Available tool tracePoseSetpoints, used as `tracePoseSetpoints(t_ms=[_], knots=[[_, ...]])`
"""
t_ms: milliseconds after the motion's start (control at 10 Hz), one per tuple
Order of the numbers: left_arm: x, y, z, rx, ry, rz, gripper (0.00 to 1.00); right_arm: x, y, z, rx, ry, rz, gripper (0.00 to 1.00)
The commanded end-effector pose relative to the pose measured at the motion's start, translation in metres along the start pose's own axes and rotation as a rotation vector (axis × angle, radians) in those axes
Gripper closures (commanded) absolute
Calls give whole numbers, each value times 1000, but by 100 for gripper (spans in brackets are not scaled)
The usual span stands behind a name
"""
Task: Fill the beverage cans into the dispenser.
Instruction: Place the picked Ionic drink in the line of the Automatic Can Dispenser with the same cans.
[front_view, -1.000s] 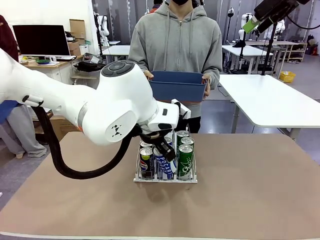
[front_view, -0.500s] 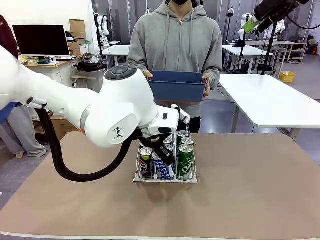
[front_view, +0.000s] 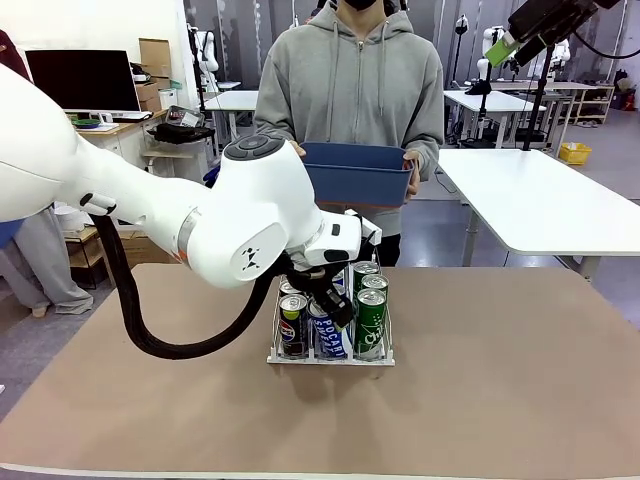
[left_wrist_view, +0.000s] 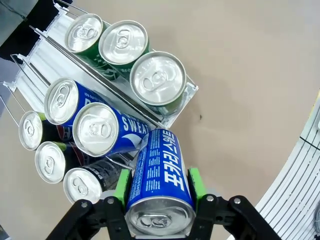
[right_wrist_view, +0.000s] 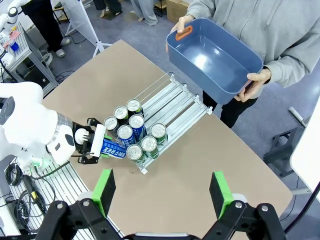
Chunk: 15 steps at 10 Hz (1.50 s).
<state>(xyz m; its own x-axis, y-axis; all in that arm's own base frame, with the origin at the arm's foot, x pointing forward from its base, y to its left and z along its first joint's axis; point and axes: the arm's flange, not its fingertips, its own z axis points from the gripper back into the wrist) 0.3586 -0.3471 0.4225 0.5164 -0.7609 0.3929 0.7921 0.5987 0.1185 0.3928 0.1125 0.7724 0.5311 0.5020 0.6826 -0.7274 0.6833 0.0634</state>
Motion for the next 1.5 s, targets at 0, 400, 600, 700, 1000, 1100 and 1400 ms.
tracePoseSetpoints(t_ms=[0,400,600,700,1000,1100,1400], knots=[[11,18,1,60,-16,46,43,0,0,0,-4,6,-1,0],[22,39,-1,94,-10,67,43,0,0,0,-4,6,-1,0],[26,44,-11,95,1,84,43,0,0,0,-4,6,-1,0],[29,47,-14,105,3,88,43,0,0,0,-4,6,-1,0],[35,58,-26,119,20,108,43,0,0,0,-4,6,-1,0],[37,60,-30,108,39,107,43,0,0,0,-4,6,-1,0],[43,61,-46,48,131,106,43,0,0,0,-4,6,-1,0]])
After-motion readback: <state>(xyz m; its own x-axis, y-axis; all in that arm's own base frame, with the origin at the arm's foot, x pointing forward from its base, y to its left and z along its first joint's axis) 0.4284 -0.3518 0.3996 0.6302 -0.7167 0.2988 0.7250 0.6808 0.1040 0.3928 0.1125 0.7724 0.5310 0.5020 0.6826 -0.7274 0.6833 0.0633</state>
